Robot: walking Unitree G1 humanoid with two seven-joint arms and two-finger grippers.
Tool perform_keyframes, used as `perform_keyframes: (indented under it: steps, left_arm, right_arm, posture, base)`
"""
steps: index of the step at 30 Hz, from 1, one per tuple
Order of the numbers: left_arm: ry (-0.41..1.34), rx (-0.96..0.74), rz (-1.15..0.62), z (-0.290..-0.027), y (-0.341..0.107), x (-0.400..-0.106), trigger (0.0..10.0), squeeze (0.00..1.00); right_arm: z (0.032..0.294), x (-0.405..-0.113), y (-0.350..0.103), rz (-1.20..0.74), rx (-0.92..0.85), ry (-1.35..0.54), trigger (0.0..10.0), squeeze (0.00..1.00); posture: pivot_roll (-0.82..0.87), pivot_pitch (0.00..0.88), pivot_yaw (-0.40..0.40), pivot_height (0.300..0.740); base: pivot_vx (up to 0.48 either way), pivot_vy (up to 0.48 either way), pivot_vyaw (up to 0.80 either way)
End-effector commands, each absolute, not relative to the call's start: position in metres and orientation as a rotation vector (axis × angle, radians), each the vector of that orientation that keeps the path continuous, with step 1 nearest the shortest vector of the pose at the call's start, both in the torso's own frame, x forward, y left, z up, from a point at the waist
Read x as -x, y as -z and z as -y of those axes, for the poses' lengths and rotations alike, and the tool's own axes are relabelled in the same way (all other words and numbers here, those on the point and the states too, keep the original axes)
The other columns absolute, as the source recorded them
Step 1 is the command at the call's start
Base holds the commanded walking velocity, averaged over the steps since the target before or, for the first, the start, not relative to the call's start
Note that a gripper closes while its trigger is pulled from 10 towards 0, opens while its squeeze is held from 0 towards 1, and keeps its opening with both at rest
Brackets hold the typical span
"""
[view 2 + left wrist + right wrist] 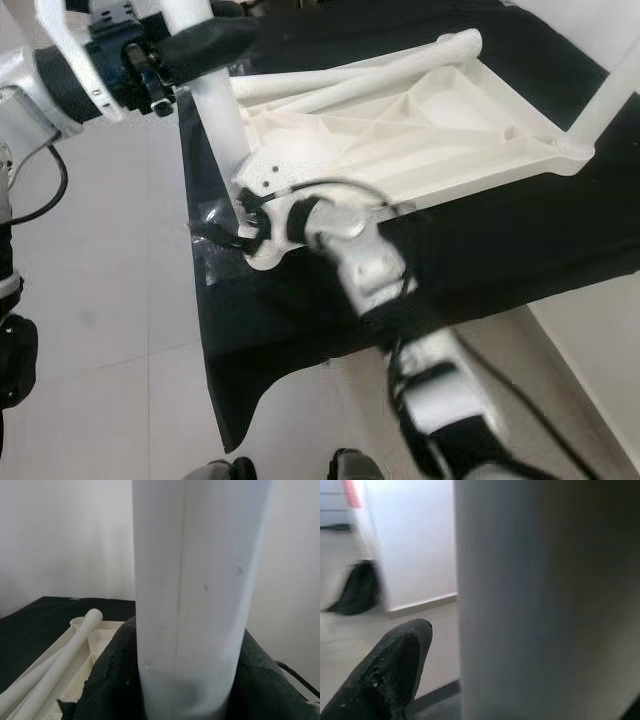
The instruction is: Building children table
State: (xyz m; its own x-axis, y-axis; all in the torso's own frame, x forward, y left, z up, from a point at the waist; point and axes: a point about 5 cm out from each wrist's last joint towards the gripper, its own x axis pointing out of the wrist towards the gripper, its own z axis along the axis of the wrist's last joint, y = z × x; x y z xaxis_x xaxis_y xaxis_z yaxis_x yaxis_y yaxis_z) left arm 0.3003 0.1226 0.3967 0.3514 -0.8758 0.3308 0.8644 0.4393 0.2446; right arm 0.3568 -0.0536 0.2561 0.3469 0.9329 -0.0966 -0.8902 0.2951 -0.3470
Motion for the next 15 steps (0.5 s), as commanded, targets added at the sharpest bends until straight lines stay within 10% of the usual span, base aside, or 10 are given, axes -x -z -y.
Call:
perform_keyframes:
  steps: [1,4,6,15]
  left_arm:
    - [1.234,-0.007,0.366,-0.105,-0.381,-0.297,0.0,0.0]
    - [1.233,-0.006,0.367,-0.105,-0.381,-0.297,0.0,0.0]
    - [1.232,-0.003,0.371,-0.105,-0.381,-0.296,0.0,0.0]
    - [1.238,0.0,0.376,-0.103,-0.381,-0.294,0.0,0.0]
  right_arm:
    - [0.04,-0.354,-0.263,0.124,0.321,-1.379,10.0,0.0]
    - [0.041,-0.355,-0.265,0.121,0.304,-1.408,10.0,0.0]
    - [0.041,-0.362,-0.267,0.1,0.283,-1.422,0.0,0.0]
    - [0.042,-0.366,-0.268,0.077,0.262,-1.511,0.0,0.0]
  posture:
    - [0.04,0.206,0.051,0.74]
    - [0.04,0.206,0.05,0.74]
    - [0.04,0.21,0.049,0.74]
    - [0.04,0.212,0.045,0.74]
  base:
    - [0.0,0.0,0.0]
    - [0.0,0.0,0.0]
    - [0.0,0.0,0.0]
    - [0.0,0.0,0.0]
